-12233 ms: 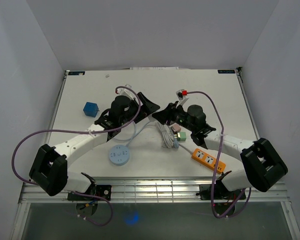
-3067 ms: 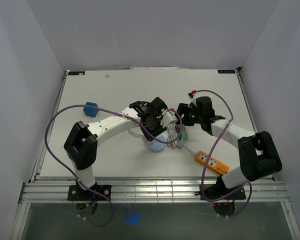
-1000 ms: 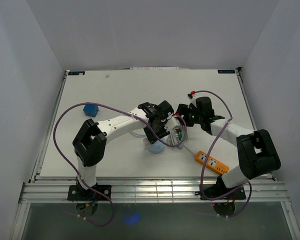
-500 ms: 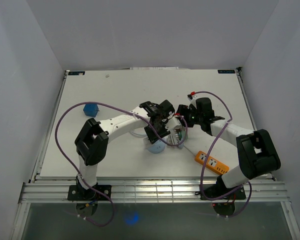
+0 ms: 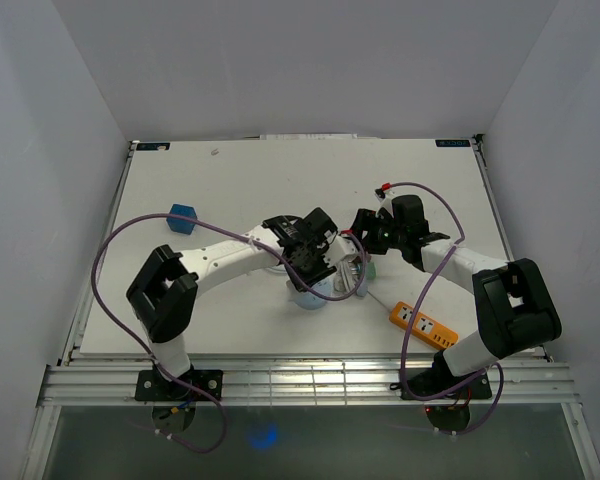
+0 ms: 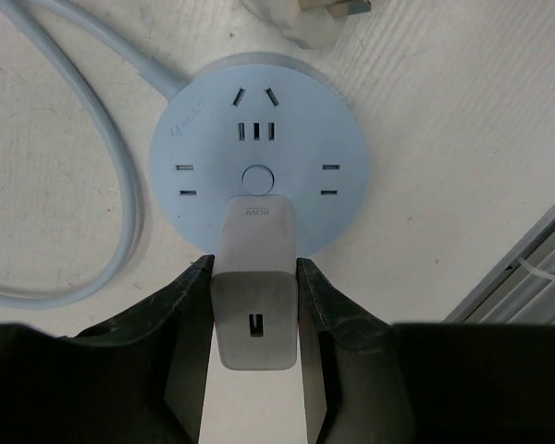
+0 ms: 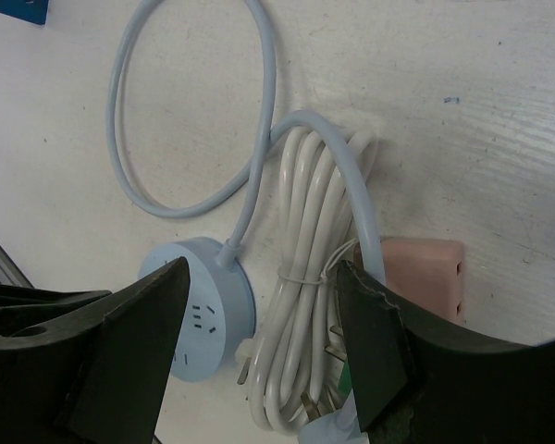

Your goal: Insert the plug

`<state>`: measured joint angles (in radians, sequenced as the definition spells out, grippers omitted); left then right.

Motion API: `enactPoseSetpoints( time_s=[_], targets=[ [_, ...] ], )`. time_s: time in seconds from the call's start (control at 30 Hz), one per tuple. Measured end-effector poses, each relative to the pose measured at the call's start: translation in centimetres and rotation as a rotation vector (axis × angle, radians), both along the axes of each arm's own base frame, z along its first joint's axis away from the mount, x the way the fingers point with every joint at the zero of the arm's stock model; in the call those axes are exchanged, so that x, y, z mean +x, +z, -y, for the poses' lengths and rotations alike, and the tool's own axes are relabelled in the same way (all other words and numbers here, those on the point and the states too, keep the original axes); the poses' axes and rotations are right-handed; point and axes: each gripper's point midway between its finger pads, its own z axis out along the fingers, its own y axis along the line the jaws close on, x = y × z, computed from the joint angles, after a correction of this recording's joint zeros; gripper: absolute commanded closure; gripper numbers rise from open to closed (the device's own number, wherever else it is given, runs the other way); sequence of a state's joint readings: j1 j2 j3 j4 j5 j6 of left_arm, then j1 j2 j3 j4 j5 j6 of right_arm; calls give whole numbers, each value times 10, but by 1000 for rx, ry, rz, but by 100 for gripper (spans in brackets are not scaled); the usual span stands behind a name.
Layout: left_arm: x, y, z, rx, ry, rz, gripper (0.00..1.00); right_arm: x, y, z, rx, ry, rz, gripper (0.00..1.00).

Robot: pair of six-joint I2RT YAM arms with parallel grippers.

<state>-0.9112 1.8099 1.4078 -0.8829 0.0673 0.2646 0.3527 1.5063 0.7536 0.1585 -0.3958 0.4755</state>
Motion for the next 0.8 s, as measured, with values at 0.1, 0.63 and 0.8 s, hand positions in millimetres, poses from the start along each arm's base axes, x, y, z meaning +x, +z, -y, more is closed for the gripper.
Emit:
enactPoseSetpoints(
  time_s=[0.1,0.63,0.8],
  targets=[
    [-8,0,-2,-44,-10,4,100,0,0,0,0,0,0,30],
    [-1,1,2,-20,3,20,57,1,-1,2,-1,-6,-3,29],
    [5,1,-5,25,22,63,2,1,-1,2,-1,-5,-3,28]
  ],
)
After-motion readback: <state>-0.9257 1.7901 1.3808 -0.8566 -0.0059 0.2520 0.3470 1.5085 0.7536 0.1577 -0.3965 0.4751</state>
